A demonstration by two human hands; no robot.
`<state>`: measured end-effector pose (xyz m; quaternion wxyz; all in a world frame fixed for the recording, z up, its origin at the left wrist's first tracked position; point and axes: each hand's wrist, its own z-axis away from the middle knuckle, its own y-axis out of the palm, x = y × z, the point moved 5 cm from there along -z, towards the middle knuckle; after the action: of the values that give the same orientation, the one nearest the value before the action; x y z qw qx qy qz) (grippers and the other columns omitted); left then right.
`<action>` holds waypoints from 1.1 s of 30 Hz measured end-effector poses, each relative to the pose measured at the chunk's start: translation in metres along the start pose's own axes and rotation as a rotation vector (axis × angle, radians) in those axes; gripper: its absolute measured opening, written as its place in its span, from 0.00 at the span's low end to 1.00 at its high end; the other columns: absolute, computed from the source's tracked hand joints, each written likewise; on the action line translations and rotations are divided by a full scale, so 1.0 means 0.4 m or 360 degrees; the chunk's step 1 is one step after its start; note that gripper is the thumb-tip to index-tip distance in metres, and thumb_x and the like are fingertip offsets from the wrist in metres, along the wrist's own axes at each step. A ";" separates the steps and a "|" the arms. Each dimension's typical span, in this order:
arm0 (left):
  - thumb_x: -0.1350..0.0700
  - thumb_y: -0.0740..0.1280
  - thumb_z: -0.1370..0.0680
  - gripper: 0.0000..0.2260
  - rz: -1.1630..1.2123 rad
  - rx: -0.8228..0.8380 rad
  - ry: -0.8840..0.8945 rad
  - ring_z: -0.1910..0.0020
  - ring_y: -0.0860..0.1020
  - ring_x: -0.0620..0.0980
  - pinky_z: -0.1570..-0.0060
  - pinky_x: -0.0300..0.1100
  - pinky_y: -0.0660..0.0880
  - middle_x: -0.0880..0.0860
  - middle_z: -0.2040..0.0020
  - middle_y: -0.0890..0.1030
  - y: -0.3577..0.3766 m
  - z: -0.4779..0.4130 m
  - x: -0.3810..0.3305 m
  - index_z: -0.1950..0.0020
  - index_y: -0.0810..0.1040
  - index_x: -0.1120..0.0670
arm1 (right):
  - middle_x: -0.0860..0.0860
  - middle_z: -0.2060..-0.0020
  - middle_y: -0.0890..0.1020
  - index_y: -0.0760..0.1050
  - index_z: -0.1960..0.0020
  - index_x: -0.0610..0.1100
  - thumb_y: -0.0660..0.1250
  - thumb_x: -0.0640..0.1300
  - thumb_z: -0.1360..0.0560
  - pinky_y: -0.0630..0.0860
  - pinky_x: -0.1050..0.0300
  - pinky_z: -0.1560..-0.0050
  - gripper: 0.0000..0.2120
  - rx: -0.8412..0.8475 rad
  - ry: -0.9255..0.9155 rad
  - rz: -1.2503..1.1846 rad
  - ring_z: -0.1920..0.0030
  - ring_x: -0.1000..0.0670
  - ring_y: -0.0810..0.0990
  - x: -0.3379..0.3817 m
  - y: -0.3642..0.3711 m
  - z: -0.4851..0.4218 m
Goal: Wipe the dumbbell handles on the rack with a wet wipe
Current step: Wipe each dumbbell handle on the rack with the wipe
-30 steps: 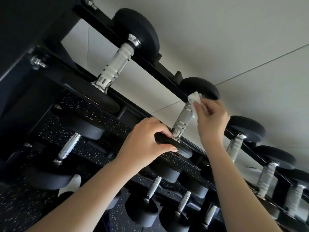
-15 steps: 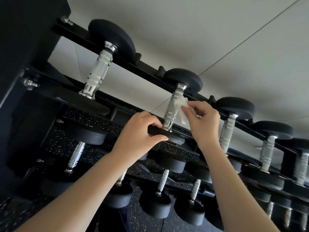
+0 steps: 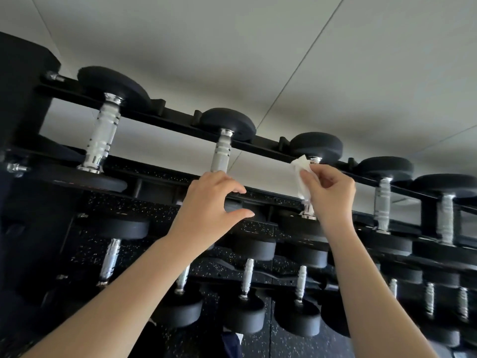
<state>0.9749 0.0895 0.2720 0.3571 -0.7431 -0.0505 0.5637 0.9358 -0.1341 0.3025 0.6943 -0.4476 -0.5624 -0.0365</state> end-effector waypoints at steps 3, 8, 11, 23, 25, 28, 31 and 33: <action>0.46 0.75 0.32 0.15 0.0009 0.0026 0.0031 0.49 0.73 0.44 0.42 0.45 0.68 0.44 0.53 0.77 0.062 -0.018 -0.073 0.49 0.80 0.51 | 0.50 0.59 0.83 0.82 0.50 0.44 0.71 0.42 0.28 0.76 0.66 0.58 0.08 0.0002 0.0029 -0.0018 0.61 0.55 0.78 -0.048 -0.066 -0.033; 0.47 0.74 0.31 0.17 0.0150 0.0139 -0.0124 0.46 0.73 0.41 0.42 0.37 0.68 0.43 0.50 0.77 0.208 -0.037 -0.153 0.45 0.79 0.50 | 0.50 0.58 0.83 0.81 0.48 0.43 0.71 0.43 0.28 0.75 0.66 0.60 0.09 0.0006 0.0022 -0.0027 0.61 0.56 0.78 -0.140 -0.180 -0.103; 0.47 0.74 0.31 0.18 0.0163 0.0163 -0.0259 0.46 0.73 0.41 0.43 0.38 0.70 0.43 0.49 0.76 0.277 -0.036 -0.163 0.44 0.79 0.49 | 0.50 0.57 0.83 0.81 0.48 0.43 0.71 0.43 0.28 0.73 0.74 0.62 0.09 0.0039 0.0041 -0.0043 0.60 0.56 0.79 -0.200 -0.228 -0.138; 0.49 0.76 0.33 0.17 0.0037 0.0006 -0.0423 0.45 0.72 0.42 0.43 0.40 0.69 0.43 0.49 0.76 0.371 0.000 -0.170 0.46 0.80 0.49 | 0.48 0.54 0.81 0.81 0.49 0.44 0.70 0.42 0.27 0.75 0.62 0.53 0.07 0.0294 -0.0112 -0.0214 0.57 0.53 0.78 -0.261 -0.113 -0.211; 0.49 0.76 0.34 0.17 0.0077 -0.0003 -0.0433 0.46 0.72 0.40 0.43 0.40 0.70 0.42 0.50 0.76 0.370 0.000 -0.167 0.47 0.81 0.48 | 0.49 0.55 0.80 0.81 0.49 0.43 0.70 0.41 0.27 0.73 0.65 0.55 0.07 0.0266 -0.0138 -0.0251 0.58 0.56 0.76 -0.251 -0.092 -0.223; 0.48 0.76 0.34 0.16 0.0139 -0.0030 -0.0442 0.45 0.72 0.37 0.43 0.38 0.70 0.39 0.51 0.76 0.372 0.000 -0.158 0.48 0.81 0.46 | 0.50 0.57 0.79 0.81 0.51 0.43 0.69 0.40 0.27 0.72 0.66 0.58 0.05 0.0223 -0.0180 -0.0269 0.60 0.55 0.75 -0.239 -0.067 -0.237; 0.47 0.76 0.35 0.16 0.0150 -0.0038 -0.0433 0.46 0.72 0.37 0.45 0.38 0.70 0.39 0.51 0.76 0.376 0.001 -0.151 0.48 0.81 0.45 | 0.49 0.57 0.80 0.81 0.52 0.43 0.69 0.39 0.27 0.73 0.63 0.58 0.05 0.0157 -0.0175 -0.0316 0.60 0.53 0.76 -0.242 -0.041 -0.240; 0.47 0.76 0.34 0.16 0.0159 -0.0034 -0.0418 0.46 0.72 0.38 0.46 0.38 0.71 0.39 0.51 0.76 0.377 0.000 -0.147 0.49 0.81 0.45 | 0.48 0.56 0.81 0.81 0.52 0.44 0.69 0.40 0.27 0.75 0.61 0.58 0.05 0.0156 -0.0142 -0.0361 0.59 0.50 0.78 -0.245 -0.025 -0.239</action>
<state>0.9042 -0.0501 0.2304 0.3109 -0.6683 -0.0657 0.6727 0.9662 -0.2479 0.2317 0.6811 -0.3478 -0.6408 -0.0673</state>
